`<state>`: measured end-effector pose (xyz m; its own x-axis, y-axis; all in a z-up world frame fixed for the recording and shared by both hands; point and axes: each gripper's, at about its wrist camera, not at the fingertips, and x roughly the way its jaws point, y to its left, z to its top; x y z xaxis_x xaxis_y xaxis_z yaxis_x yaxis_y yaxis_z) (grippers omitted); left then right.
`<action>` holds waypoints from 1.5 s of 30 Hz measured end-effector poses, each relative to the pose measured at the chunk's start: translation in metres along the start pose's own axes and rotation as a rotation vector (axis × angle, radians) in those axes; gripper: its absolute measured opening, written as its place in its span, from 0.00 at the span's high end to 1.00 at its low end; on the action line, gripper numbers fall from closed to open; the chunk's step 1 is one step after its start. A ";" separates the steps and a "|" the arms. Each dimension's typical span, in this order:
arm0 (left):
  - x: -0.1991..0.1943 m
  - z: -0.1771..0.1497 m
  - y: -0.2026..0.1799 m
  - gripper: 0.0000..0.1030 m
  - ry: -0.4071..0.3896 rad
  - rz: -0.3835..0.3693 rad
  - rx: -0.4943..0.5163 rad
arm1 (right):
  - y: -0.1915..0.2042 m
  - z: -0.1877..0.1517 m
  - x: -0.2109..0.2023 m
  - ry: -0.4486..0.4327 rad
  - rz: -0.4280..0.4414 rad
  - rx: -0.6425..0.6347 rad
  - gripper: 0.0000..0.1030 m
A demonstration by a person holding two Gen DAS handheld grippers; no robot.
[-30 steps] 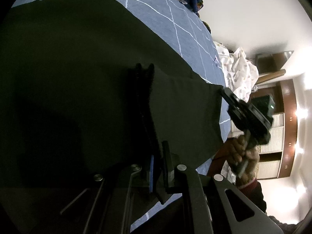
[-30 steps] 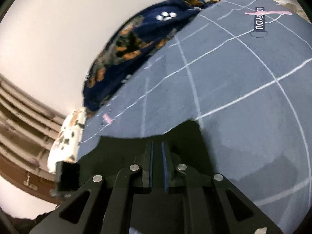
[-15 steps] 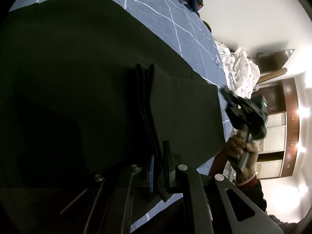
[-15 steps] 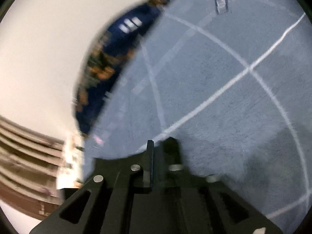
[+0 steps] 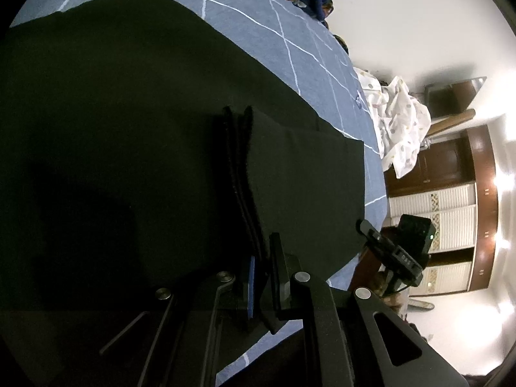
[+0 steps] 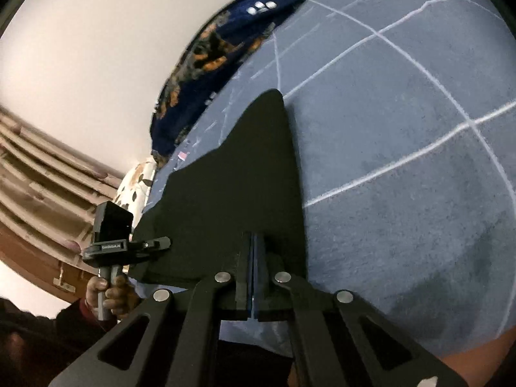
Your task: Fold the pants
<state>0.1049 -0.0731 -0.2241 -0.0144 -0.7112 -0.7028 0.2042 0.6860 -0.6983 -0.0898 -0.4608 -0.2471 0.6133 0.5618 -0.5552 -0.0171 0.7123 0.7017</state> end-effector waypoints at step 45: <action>-0.217 -0.041 0.185 0.33 -0.161 0.007 -0.004 | 0.217 -0.016 0.182 0.349 0.188 -0.127 0.35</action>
<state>0.1056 0.2141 -0.2062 0.1438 -0.7215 -0.6773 0.2002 0.6915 -0.6941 0.0052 -0.1974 -0.2030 0.2856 0.7808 -0.5557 -0.2138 0.6171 0.7573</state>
